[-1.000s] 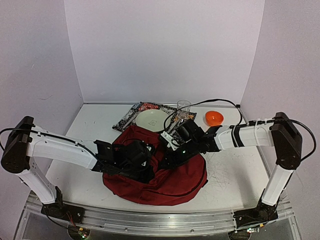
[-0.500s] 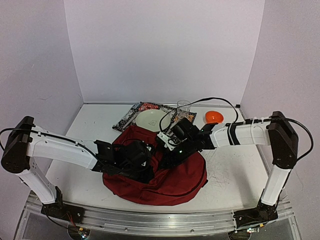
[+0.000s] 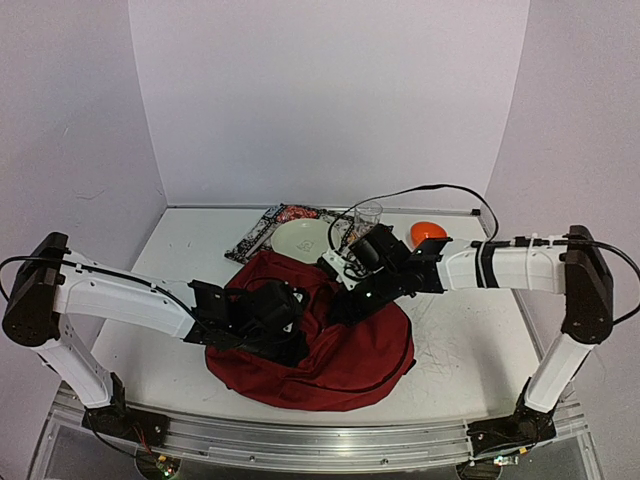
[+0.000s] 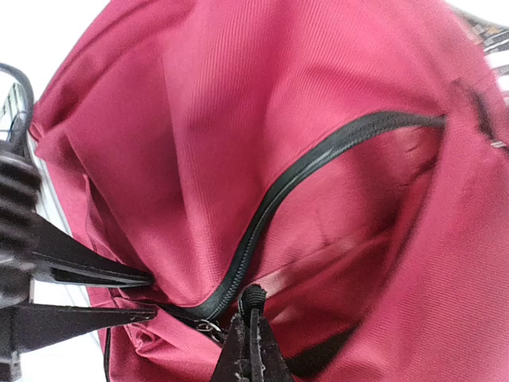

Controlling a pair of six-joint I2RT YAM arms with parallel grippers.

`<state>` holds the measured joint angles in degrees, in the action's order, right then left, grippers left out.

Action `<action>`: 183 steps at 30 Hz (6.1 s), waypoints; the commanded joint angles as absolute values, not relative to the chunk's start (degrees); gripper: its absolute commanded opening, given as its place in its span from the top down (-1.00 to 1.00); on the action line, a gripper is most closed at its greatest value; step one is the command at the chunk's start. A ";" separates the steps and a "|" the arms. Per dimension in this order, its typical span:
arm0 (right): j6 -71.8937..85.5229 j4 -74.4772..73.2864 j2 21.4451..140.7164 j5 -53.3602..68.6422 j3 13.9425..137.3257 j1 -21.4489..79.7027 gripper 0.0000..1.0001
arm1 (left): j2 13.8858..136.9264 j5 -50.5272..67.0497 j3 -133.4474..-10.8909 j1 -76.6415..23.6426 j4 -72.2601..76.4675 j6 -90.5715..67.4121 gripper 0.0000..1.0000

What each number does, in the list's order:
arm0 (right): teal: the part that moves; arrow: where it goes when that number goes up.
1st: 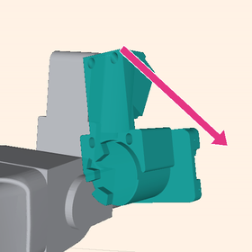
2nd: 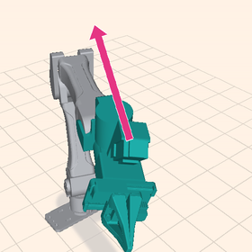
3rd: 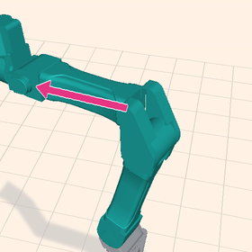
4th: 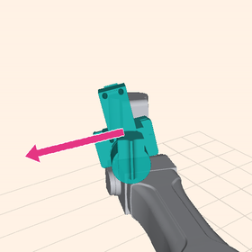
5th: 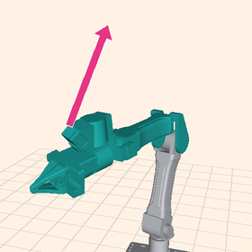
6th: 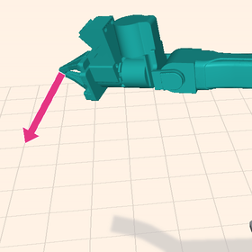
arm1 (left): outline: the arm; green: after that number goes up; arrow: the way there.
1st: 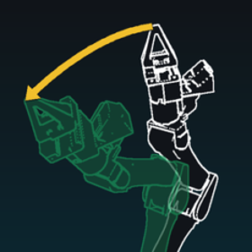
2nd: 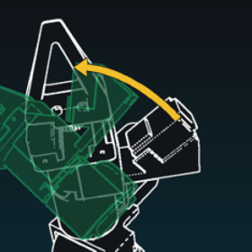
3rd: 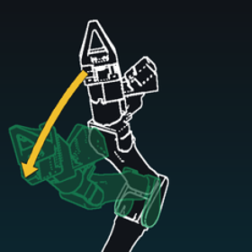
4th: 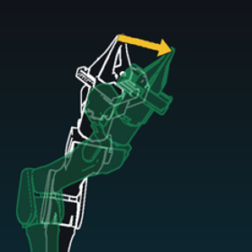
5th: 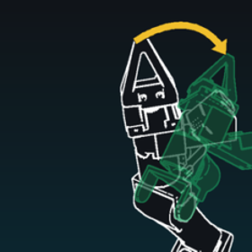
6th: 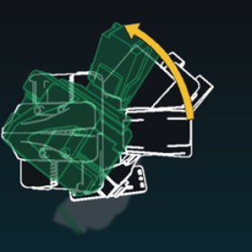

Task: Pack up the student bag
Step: Zip the lower front pocket of the student bag, then hold the lower front pocket of the student bag, then zip the lower front pocket of the student bag, then put down the student bag at the center of the board, then reset both arms

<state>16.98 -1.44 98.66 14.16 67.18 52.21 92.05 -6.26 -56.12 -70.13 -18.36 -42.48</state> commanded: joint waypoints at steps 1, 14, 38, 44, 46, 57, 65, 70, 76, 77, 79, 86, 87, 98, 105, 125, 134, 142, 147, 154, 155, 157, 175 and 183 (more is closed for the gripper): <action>17.53 -2.84 94.27 6.61 68.79 50.81 1.00 | 93.49 -3.86 -53.86 -70.81 -21.84 -43.24 0.62; 20.67 -1.51 92.39 -2.57 69.91 48.23 1.00 | 92.65 -3.25 -52.09 -70.79 -21.96 -43.93 0.63; 20.12 3.40 100.17 14.72 76.29 45.42 0.76 | 87.49 -7.83 -58.18 -70.84 -22.52 -43.65 0.28; 22.57 1.64 101.90 15.65 75.66 45.30 0.22 | 89.37 -9.09 -64.69 -68.28 -22.85 -41.44 0.06; 23.39 1.25 102.92 15.80 76.02 45.38 0.17 | 90.51 -9.13 -66.57 -67.04 -22.85 -40.00 0.01; 24.42 0.67 107.60 17.64 79.67 45.36 0.29 | 94.13 -8.01 -68.60 -65.21 -22.85 -37.63 -0.05; 24.16 0.65 107.26 18.35 79.42 45.40 0.77 | 94.61 -7.19 -68.38 -65.19 -22.77 -37.87 -0.06; 24.12 0.64 105.87 18.03 79.27 45.43 1.00 | 96.22 -6.51 -69.84 -65.17 -22.76 -37.40 -0.07; 24.24 0.67 104.21 18.86 79.18 45.42 1.00 | 98.32 -7.07 -72.77 -65.21 -22.77 -36.47 -0.08; 24.29 0.69 104.08 19.03 79.11 45.36 1.00 | 98.83 -7.01 -73.27 -65.19 -22.76 -36.35 -0.08; 24.50 0.70 103.79 19.40 79.03 45.42 1.00 | 100.06 -6.88 -74.03 -65.20 -22.73 -35.97 -0.07; 24.53 0.70 102.01 17.76 79.23 45.30 1.00 | 101.73 -3.59 -70.83 -65.21 -22.99 -36.86 0.48; 24.45 0.70 101.79 17.19 79.36 45.36 1.00 | 101.23 -3.23 -69.89 -65.21 -23.00 -37.24 0.58; 24.36 0.70 102.00 12.76 81.32 44.78 1.00 | 93.63 -0.76 -62.59 -65.36 -23.21 -39.96 1.00; 24.76 0.69 102.74 9.66 83.72 43.21 1.00 | 90.01 3.73 -58.62 -65.80 -23.54 -41.50 1.00; 26.41 1.12 112.04 16.89 88.53 39.52 1.00 | 80.11 0.55 -52.48 -66.09 -24.75 -46.43 0.96; 24.42 1.49 106.99 15.15 85.25 38.42 0.29 | 90.02 2.53 -58.95 -61.02 -24.67 -45.11 0.58; 24.02 1.35 94.10 7.68 74.11 32.96 -0.25 | 88.79 3.34 -61.73 -53.46 -24.60 -42.57 0.20; 24.57 0.66 84.20 1.24 66.63 28.76 -0.60 | 85.69 4.12 -62.58 -49.37 -24.63 -40.58 0.01; 25.08 -5.26 69.38 -11.52 59.21 24.42 -0.97 | 76.10 4.58 -58.87 -36.69 -25.48 -37.26 -0.29; 25.20 -6.62 66.99 -13.78 58.64 24.12 -0.96 | 74.30 4.47 -58.17 -34.16 -25.80 -36.49 -0.37; 25.59 -9.15 63.02 -18.00 57.84 23.81 -0.97 | 71.32 4.47 -57.49 -29.71 -27.20 -34.85 -0.52; 23.49 -26.01 37.60 -30.65 60.38 23.79 -0.97 | 53.75 -19.66 -70.10 -17.19 -42.11 -18.25 -0.99; 23.50 -24.94 34.39 -31.04 61.96 23.79 -0.97 | 47.20 -21.83 -72.84 -17.94 -46.31 -16.92 -0.99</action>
